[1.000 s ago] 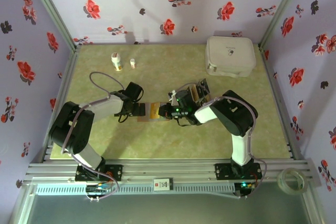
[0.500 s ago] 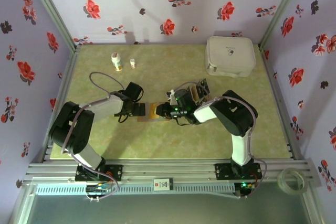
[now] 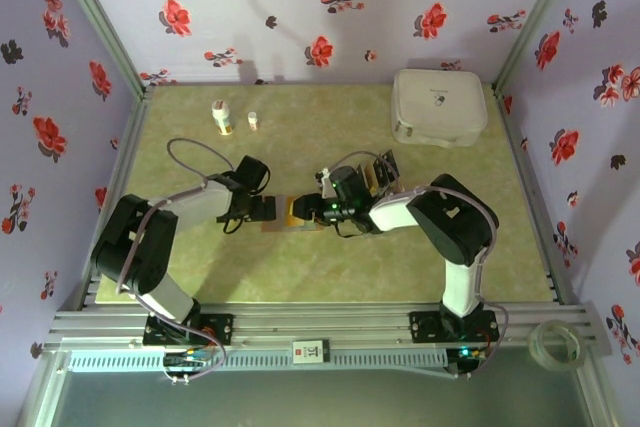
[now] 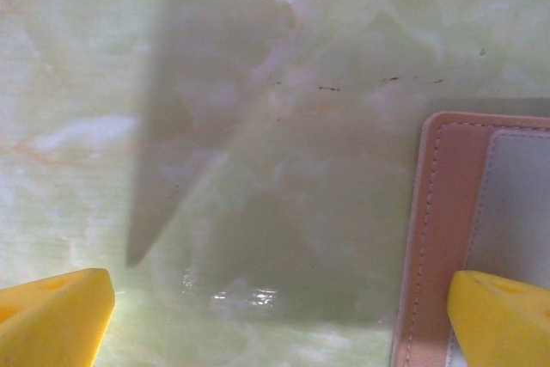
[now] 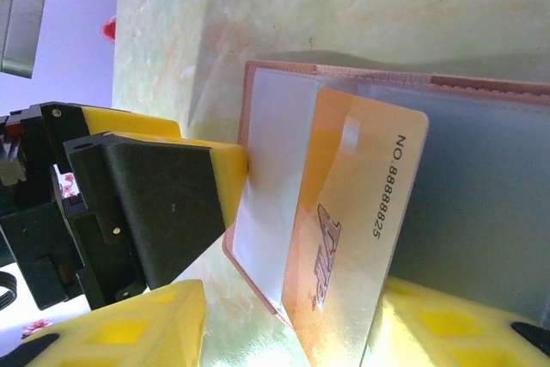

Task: Put the credit cards into the card holder
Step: Insert the credit card into the card slot.

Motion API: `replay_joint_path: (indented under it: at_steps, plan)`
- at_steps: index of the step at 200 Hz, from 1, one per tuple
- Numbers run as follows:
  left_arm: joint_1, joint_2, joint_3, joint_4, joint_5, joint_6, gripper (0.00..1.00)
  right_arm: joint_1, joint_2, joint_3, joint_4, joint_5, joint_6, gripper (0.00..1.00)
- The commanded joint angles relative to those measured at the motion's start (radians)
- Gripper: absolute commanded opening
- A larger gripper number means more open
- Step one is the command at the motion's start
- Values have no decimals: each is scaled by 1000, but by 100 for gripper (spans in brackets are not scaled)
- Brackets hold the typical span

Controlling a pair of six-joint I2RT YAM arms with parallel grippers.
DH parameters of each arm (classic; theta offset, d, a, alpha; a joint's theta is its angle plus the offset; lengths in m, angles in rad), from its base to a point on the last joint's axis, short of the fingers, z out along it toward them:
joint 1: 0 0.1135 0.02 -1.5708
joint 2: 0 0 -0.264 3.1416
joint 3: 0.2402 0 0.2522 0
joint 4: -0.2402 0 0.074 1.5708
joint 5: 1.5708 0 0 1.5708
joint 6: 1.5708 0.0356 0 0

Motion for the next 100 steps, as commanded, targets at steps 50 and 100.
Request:
replay_joint_path:
  at_steps: [50, 100]
  plan:
    - [41, -50, -43, -38, 18, -15, 100, 12, -56, 133, -514, 179, -196, 62]
    - [52, -53, -42, -41, 28, -16, 100, 31, -56, 241, -716, 278, -276, 64]
